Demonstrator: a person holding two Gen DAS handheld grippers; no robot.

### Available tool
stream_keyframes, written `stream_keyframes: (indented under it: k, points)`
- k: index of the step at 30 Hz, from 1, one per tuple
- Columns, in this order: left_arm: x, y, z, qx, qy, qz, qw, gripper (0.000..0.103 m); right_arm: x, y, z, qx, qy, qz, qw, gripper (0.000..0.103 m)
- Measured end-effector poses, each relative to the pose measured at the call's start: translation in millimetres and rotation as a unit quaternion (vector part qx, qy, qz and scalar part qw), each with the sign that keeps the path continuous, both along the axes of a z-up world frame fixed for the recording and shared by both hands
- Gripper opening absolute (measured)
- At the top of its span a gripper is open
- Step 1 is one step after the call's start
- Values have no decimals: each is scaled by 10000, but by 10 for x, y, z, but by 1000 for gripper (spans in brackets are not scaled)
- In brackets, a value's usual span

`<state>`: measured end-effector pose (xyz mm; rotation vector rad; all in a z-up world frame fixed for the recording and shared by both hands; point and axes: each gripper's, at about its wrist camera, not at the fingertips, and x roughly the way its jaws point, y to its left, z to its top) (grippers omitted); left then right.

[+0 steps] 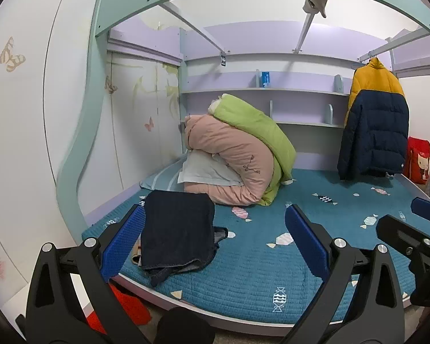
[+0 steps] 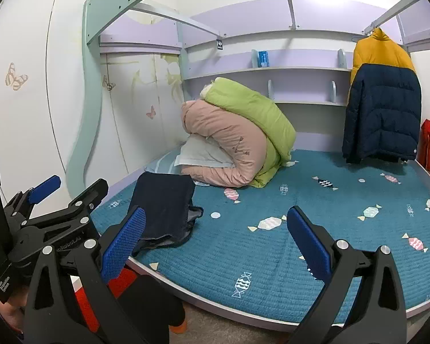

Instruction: Fold large clothes

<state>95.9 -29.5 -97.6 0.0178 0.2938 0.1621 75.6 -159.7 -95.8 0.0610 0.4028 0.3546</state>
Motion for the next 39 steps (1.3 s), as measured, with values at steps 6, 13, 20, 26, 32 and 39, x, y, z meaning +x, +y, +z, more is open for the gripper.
stream_keyframes:
  k: [6,13,20,26,32,39]
  points:
    - [-28,18,26,14,-109,26,9999,98,-5,16,9,5,-31,-25,10000,95]
    - [-31,35,43,-1,-156,10,9999,98,-17,10,16,-3,-87,-68,9999,95]
    - [-27,46,91,49,-301,27,9995,98,4,-11,20,91,-101,-73,9999,95]
    - [2,39,92,29,-302,51,9995,98,79,8,15,25,-32,-34,10000,95]
    - [46,31,80,45,-247,50,9997,98,125,16,29,21,-26,-23,10000,95]
    - [73,39,81,44,-235,25,9997,98,155,44,9,16,21,-7,10000,95]
